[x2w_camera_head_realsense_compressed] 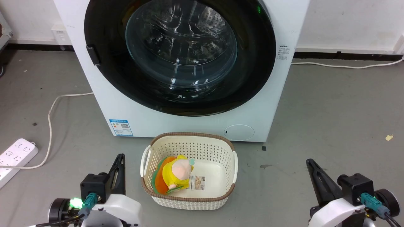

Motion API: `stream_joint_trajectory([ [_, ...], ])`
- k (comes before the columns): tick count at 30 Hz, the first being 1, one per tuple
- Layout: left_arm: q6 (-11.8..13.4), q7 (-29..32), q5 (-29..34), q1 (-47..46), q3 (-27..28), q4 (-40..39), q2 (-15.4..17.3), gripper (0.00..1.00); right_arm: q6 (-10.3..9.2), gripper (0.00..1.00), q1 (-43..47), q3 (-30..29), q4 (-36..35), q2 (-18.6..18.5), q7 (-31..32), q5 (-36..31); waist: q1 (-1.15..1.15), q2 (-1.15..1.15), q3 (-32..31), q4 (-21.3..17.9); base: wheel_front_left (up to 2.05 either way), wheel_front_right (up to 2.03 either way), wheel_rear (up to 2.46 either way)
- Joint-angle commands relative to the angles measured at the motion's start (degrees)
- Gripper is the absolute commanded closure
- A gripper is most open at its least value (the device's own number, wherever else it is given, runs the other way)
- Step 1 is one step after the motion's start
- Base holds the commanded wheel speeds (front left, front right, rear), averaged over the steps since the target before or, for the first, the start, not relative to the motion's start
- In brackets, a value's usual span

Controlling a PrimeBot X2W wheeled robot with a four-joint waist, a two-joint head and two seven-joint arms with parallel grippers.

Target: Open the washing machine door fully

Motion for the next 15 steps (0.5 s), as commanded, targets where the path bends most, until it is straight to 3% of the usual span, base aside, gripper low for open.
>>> stream_joint_trajectory([
  [1, 0.1, 0.0, 0.5, 0.8, 0.1, -0.2, 0.1, 1.0, -0.05, 1.0, -0.7, 0.0, -0.3, 0.3, 0.0, -0.4, 0.0, 0.0, 0.0, 0.0, 0.0, 0.0, 0.0],
  [2, 0.0, 0.0, 0.0, 0.0, 0.0, 0.0, 0.0, 0.0, 0.0, 0.0, 0.0, 0.0, 0.0, 0.0, 0.0, 0.0, 0.0, 0.0, 0.0, 0.0, 0.0, 0.0, 0.0],
  [15, 0.2, -1.3, -0.3, 0.2, -0.5, 0.2, 0.0, 0.0, 0.0, 0.0, -0.2, -0.8, 0.2, 0.0, -1.3, 0.6, 0.0, 0.0, 0.2, 0.0, 0.0, 0.0, 0.0],
])
